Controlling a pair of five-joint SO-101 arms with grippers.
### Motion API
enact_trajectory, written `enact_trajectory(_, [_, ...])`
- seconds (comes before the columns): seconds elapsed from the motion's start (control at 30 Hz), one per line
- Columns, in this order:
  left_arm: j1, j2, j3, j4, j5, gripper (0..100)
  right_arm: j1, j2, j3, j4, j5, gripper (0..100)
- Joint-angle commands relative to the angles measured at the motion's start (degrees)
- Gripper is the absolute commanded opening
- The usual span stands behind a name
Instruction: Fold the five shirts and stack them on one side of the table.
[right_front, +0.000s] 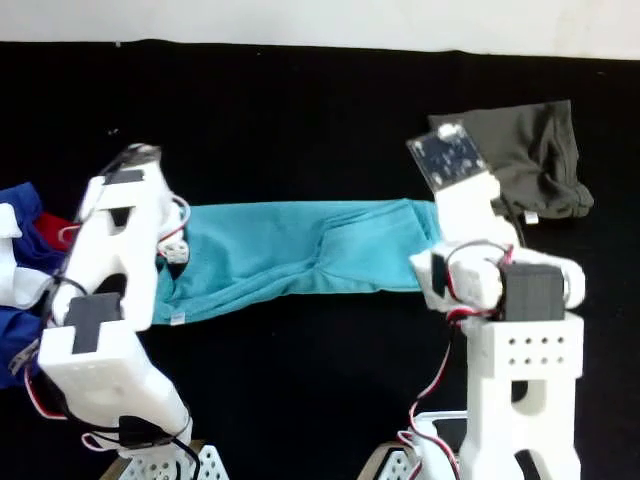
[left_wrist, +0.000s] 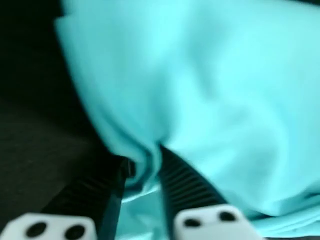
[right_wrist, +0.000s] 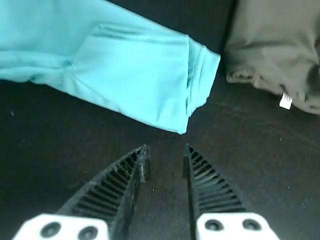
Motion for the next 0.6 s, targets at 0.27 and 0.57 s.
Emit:
enact_trajectory(0.27, [-16.22, -0.48, -15.60, 12.22, -7.21, 1, 16.66, -7.43, 28.44, -17.63, 0.70, 0.5])
enact_trajectory(0.57, [-12.70, -0.48, -33.45, 31.21, -7.74, 1, 23.60, -7.43, 49.27, -37.41, 0.70, 0.6])
